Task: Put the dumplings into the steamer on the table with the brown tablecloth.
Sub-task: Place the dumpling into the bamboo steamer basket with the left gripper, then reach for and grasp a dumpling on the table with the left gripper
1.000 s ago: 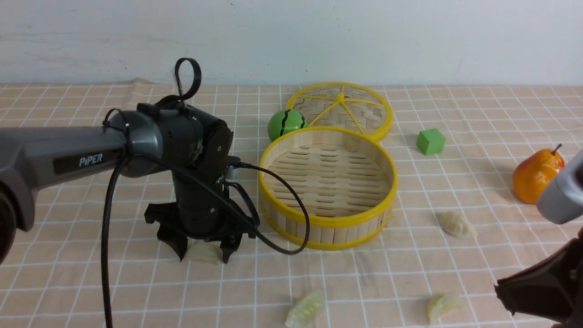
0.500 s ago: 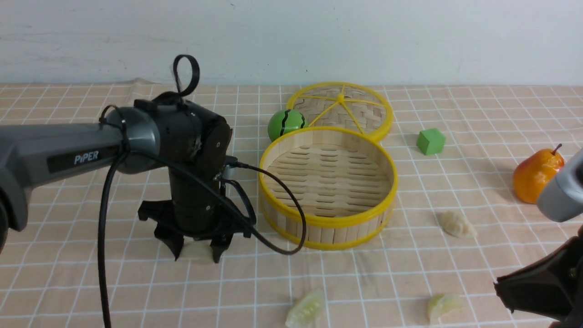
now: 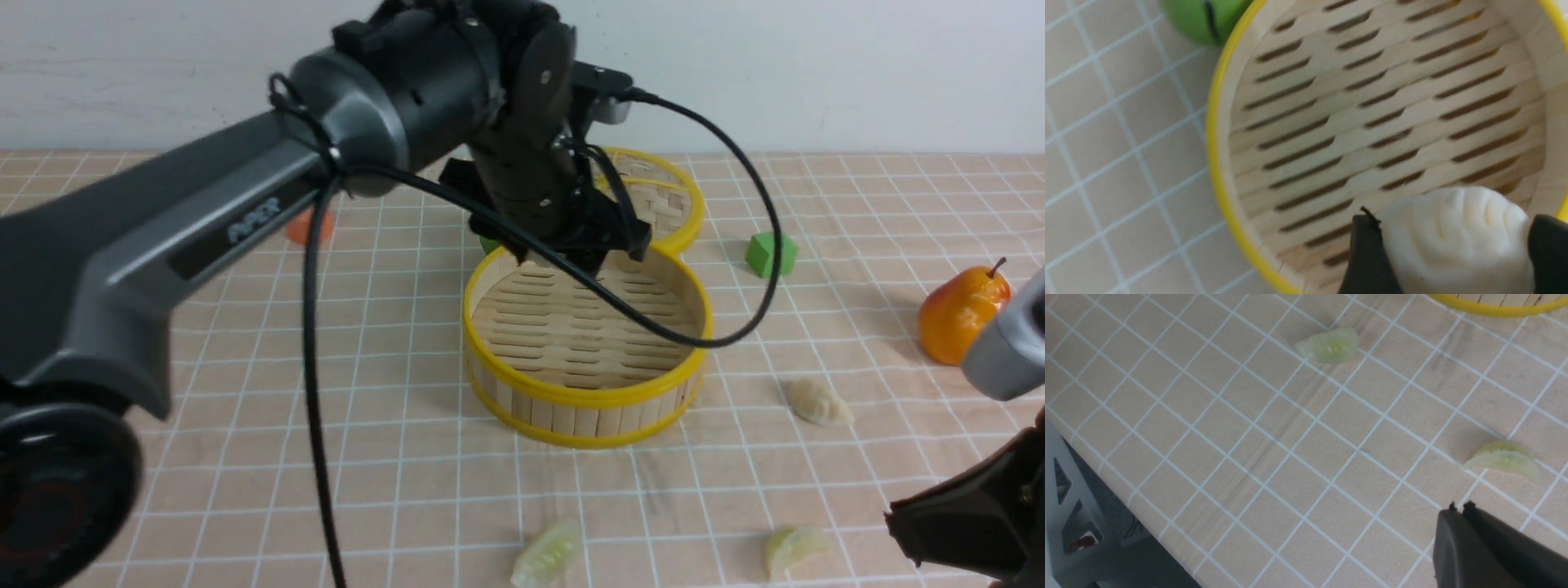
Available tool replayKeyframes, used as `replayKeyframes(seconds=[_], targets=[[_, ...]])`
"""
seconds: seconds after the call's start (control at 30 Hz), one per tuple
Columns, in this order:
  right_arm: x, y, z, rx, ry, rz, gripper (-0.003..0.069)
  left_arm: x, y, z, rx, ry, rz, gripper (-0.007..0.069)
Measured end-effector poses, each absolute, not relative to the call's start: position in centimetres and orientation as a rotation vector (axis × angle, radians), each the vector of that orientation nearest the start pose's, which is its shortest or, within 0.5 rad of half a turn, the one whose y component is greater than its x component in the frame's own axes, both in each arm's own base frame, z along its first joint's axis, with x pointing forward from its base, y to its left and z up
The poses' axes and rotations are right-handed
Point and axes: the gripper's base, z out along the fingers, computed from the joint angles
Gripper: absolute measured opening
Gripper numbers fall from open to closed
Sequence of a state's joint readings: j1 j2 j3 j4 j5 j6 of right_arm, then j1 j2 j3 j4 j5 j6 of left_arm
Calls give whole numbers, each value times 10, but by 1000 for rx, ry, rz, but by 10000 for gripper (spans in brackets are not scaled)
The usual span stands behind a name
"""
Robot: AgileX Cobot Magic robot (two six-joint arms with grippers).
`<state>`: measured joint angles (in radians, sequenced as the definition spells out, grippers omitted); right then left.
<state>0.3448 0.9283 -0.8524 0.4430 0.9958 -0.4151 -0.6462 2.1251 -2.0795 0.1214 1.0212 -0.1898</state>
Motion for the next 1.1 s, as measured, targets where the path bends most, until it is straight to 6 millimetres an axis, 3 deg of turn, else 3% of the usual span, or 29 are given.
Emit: replayKeyframes(seconds=[0.23,0.4,0.67,0.77,0.87,0.93,0.97,1.0,1.07,1.1], targets=[[124,79,333,-809,2395,521,22,431,-314,241,598,2443,-190,451],[111,69,340,-795,2358,442,25,443,-321,206,614,2446,-166,451],[107,65,341,-782,2356,407,31,445,-321,197,619,2454,-151,451],[108,65,341,-782,2355,404,34,443,-318,203,598,2477,-149,474],[108,65,342,-780,2350,403,37,438,-313,223,581,2491,-144,509],[109,65,342,-774,2340,402,40,427,-304,262,562,2468,-155,533],[109,65,342,-773,2339,401,41,426,-304,266,560,2466,-156,535],[110,65,343,-764,2324,399,42,414,-295,302,541,2434,-173,540],[111,66,344,-760,2318,398,42,409,-291,316,534,2423,-180,539],[112,66,344,-754,2306,397,42,400,-284,340,521,2392,-197,540]])
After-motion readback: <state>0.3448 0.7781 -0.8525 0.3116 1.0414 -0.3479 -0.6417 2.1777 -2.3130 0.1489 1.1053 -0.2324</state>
